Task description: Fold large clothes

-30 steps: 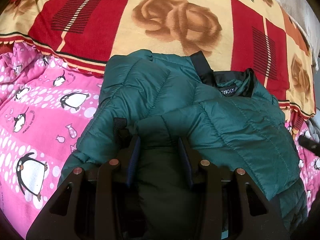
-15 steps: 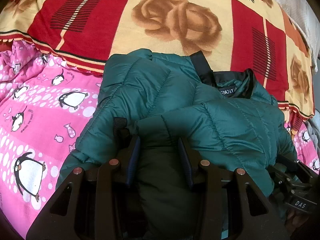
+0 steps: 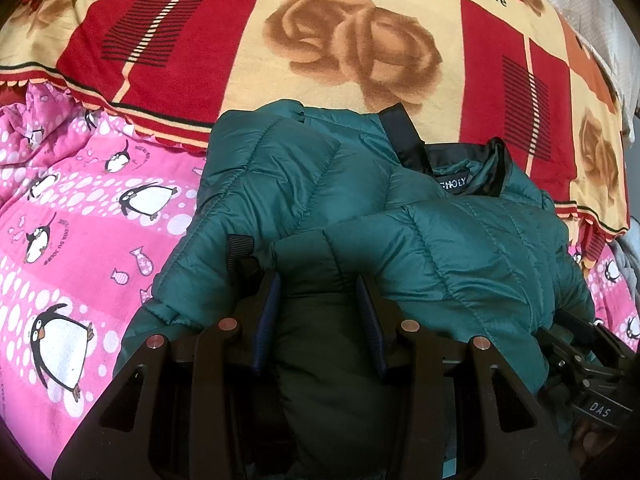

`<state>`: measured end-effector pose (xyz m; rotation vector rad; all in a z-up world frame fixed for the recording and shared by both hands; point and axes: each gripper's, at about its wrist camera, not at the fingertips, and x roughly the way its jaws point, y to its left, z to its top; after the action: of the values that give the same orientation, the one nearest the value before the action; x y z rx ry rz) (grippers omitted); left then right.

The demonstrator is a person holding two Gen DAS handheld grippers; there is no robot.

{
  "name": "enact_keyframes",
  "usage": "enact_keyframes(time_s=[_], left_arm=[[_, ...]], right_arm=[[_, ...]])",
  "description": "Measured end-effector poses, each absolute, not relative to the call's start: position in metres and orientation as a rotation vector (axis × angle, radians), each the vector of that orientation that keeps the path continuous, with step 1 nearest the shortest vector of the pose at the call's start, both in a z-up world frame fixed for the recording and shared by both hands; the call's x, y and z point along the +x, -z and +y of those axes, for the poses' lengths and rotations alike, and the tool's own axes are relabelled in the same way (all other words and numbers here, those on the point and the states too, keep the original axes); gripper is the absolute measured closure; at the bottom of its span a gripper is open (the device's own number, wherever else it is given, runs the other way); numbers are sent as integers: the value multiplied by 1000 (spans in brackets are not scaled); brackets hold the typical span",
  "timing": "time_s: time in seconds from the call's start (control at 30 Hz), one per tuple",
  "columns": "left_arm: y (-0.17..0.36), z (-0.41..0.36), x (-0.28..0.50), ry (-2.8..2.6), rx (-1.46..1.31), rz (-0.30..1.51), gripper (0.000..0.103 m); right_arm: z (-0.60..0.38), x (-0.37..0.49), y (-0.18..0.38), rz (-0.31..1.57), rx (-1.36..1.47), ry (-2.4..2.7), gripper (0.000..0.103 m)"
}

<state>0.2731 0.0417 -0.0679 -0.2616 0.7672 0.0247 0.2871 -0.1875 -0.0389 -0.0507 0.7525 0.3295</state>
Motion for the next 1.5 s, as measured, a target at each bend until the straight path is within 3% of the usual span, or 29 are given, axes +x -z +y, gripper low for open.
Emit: enact_keyframes(time_s=[0.63,0.97,1.23,1.5], left_arm=[[65,39,274,-37,-242,792,64],[1,42,198,44,-193,854,64],[-9,47,107,34,-144,803,64],[-11,73,42,-53,-41,733,64]], right_arm=[[-187,287,39,750,-44,-331,29],[-183,286,23,868,-88,-307,27],[-216,186,-48,721,-89,-273,28],[-273,81,-46,668,-130,-227,28]])
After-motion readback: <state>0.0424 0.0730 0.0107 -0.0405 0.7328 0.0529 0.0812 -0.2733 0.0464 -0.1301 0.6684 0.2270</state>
